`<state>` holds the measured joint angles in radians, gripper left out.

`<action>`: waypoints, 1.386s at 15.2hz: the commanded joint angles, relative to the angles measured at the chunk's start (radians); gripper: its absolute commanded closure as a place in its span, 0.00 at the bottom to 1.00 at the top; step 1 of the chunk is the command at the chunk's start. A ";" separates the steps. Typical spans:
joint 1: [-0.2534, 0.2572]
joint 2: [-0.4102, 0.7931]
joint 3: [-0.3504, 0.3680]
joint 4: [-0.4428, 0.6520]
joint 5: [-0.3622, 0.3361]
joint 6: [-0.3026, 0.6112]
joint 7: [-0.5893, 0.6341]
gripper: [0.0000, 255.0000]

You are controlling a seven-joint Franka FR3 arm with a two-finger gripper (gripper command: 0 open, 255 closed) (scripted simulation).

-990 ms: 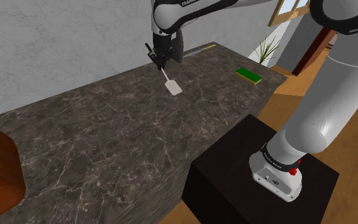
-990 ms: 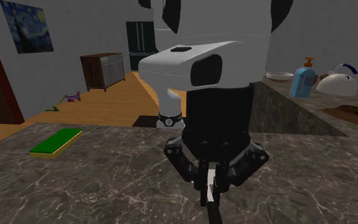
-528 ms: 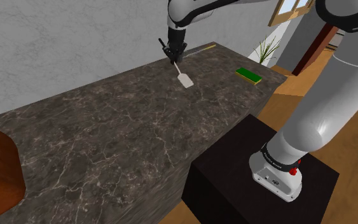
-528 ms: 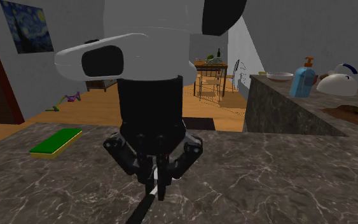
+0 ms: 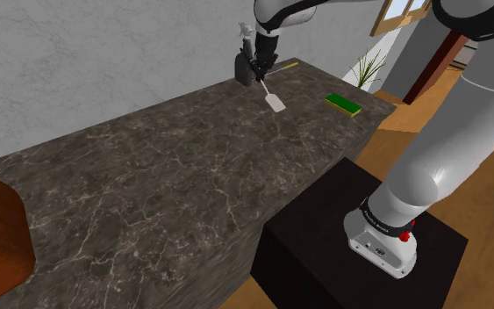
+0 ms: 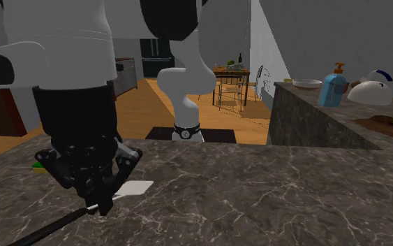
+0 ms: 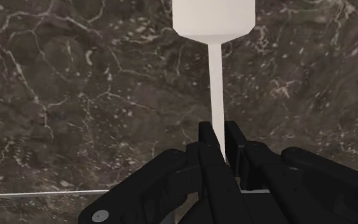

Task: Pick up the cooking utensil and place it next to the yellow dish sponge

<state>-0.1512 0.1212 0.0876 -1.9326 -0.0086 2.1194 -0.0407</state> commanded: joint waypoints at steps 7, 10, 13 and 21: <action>-0.106 0.038 -0.077 0.059 0.025 -0.022 -0.196 1.00; -0.145 0.070 -0.103 0.102 0.034 -0.035 -0.264 1.00; -0.184 0.110 -0.126 0.157 0.045 -0.052 -0.330 1.00; -0.295 0.254 -0.175 0.367 0.080 -0.123 -0.495 1.00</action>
<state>-0.4305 0.3594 -0.0819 -1.5928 0.0665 2.0083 -0.5129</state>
